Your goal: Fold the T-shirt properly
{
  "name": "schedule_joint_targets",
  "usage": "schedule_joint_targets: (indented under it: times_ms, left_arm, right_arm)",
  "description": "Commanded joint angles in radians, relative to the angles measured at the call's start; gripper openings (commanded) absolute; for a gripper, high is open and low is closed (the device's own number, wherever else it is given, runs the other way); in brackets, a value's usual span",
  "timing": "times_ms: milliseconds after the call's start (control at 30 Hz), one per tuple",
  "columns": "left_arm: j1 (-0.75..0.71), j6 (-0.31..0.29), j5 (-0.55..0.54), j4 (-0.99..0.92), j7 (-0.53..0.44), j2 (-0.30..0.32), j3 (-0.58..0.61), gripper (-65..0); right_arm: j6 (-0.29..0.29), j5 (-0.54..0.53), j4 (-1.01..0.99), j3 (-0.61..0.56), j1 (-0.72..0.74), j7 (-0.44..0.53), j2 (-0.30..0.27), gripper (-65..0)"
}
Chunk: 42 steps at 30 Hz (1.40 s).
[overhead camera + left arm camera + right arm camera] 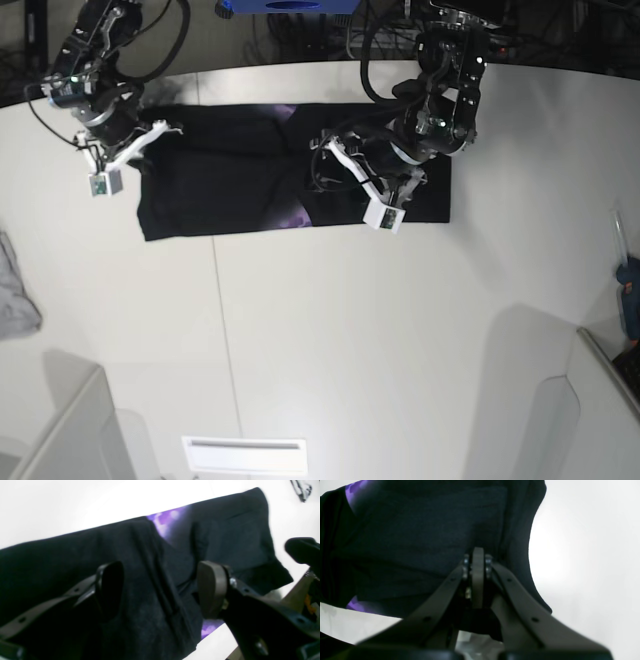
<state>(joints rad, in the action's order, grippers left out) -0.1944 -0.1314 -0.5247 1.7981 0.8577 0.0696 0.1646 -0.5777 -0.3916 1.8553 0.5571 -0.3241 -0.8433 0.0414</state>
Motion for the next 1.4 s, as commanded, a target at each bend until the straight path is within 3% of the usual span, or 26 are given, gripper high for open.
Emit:
schedule_joint_targets:
  times_ms: [0, 67, 167, 200, 233, 333, 367, 433, 500, 667, 767, 867, 1033, 1367]
  left_arm:
    - [0.005, -0.007, -0.010, 0.035, -0.015, 0.002, -0.007, -23.2]
    - [0.002, -0.007, -0.010, 0.062, -0.015, 0.005, -0.010, -32.6]
    - [-0.032, -0.007, -0.010, 0.102, -0.015, 0.034, -0.064, -60.6]
    - [-0.044, -0.007, -0.010, 0.114, -0.015, 0.037, -0.096, -65.0]
    - [-0.057, -0.007, -0.010, 0.121, -0.015, 0.039, -0.130, -65.0]
    - [-0.103, -0.012, -0.008, 0.125, -0.016, 0.040, -0.256, -65.0]
    - [-0.116, -0.012, -0.008, 0.125, -0.018, 0.042, -0.291, -65.0]
    - [-0.144, -0.014, -0.008, 0.125, -0.021, 0.049, -0.360, -65.0]
    - [-0.172, -0.037, -0.008, 0.124, -0.021, 0.069, -0.425, -65.0]
    - [-0.208, -0.216, 0.001, 0.118, -0.022, 0.075, -0.613, -65.0]
    - [-0.208, -0.279, 0.001, 0.072, -0.022, 0.075, -0.698, -65.0]
    - [-0.201, -0.308, 0.001, -0.002, -0.027, 0.077, -0.725, -65.0]
    - [-0.228, -0.337, 0.001, -0.071, -0.170, 0.075, -0.719, -65.0]
    - [-0.216, -0.330, 0.002, -0.093, -0.177, 0.078, -0.575, -65.0]
  right_arm:
    - [-0.009, -0.016, 0.019, 0.007, 0.012, 0.017, -0.008, -65.0]
    - [-0.009, -0.016, 0.020, 0.007, 0.012, 0.015, -0.010, -65.0]
    - [-0.009, -0.016, 0.020, 0.007, 0.026, 0.011, -0.010, -65.0]
    - [-0.009, -0.016, 0.020, 0.007, 0.030, -0.012, -0.010, -65.0]
    - [-0.009, -0.016, 0.020, 0.007, 0.047, -0.044, -0.010, -64.5]
    - [-0.009, -0.017, 0.017, 0.057, 0.105, -0.170, -0.008, -34.8]
    - [-0.009, -0.017, 0.014, 0.083, 0.128, -0.202, -0.002, -27.8]
    - [-0.009, -0.017, 0.013, 0.128, 0.165, -0.252, -0.002, -21.5]
    - [-0.009, -0.017, 0.011, 0.149, 0.202, -0.299, -0.005, -21.3]
    - [-0.009, -0.017, -0.084, 0.159, 0.308, -0.440, -0.028, -21.3]
    - [-0.009, -0.017, -0.142, 0.159, 0.339, -0.459, -0.028, -21.3]
    - [-0.009, -0.017, -0.179, 0.159, 0.349, -0.457, -0.028, -21.3]
    - [-0.009, -0.017, -0.291, 0.194, 0.394, -0.460, -0.033, -21.3]
    - [-0.011, -0.017, -0.366, 0.238, 0.377, -0.468, -0.030, -21.2]
